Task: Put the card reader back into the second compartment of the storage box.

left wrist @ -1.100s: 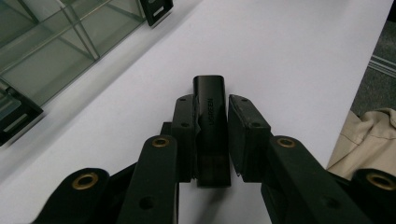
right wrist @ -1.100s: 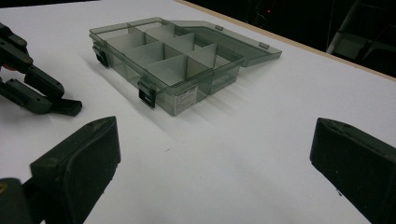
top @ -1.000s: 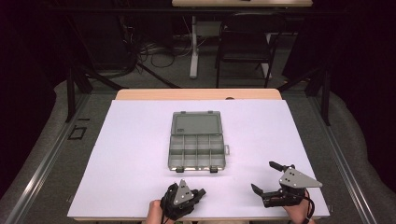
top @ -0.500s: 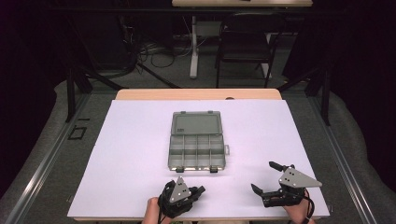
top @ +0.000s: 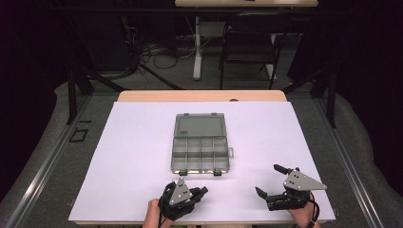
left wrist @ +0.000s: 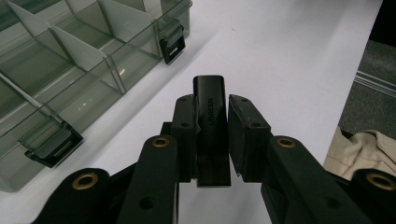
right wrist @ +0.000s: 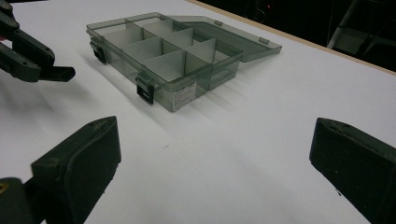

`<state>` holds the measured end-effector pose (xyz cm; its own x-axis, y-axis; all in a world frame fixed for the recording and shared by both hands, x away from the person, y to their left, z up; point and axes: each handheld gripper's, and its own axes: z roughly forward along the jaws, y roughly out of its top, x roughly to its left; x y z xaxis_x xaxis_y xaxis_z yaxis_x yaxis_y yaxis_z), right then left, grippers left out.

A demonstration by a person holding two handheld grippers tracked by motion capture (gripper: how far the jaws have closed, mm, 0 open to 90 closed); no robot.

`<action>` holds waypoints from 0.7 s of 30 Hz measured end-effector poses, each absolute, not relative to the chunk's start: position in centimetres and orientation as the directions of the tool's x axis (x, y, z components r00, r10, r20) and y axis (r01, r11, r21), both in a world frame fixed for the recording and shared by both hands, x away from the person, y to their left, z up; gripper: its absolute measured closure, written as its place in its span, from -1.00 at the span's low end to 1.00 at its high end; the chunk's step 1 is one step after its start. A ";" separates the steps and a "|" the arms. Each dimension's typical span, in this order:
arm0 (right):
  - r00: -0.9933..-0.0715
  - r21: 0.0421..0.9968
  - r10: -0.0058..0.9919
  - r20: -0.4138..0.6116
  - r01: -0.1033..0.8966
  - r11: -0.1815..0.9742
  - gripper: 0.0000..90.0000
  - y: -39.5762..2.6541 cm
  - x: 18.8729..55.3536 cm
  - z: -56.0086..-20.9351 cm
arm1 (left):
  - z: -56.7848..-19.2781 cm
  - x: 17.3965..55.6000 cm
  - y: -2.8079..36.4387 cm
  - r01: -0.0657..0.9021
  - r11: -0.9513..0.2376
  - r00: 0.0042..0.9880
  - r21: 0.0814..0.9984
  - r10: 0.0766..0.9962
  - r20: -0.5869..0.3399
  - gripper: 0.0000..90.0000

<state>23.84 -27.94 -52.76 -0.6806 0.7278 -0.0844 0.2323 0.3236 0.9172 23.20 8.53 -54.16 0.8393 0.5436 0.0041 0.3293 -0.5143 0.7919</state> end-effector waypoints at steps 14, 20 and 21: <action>-0.677 0.917 0.732 -0.069 0.245 0.314 -0.96 -28.1 24.1 -52.9 | -53.5 23.7 8.9 0.331 -0.499 0.837 0.801 0.548 -0.005 0.63; -0.688 0.918 0.723 -0.063 0.245 0.313 -0.97 -27.9 24.4 -52.9 | -53.1 23.9 9.2 0.332 -0.486 0.834 0.809 0.552 -0.011 0.63; -0.689 0.918 0.722 -0.061 0.246 0.312 -0.97 -27.9 24.4 -52.9 | -53.0 23.9 9.3 0.332 -0.482 0.832 0.810 0.555 -0.011 0.63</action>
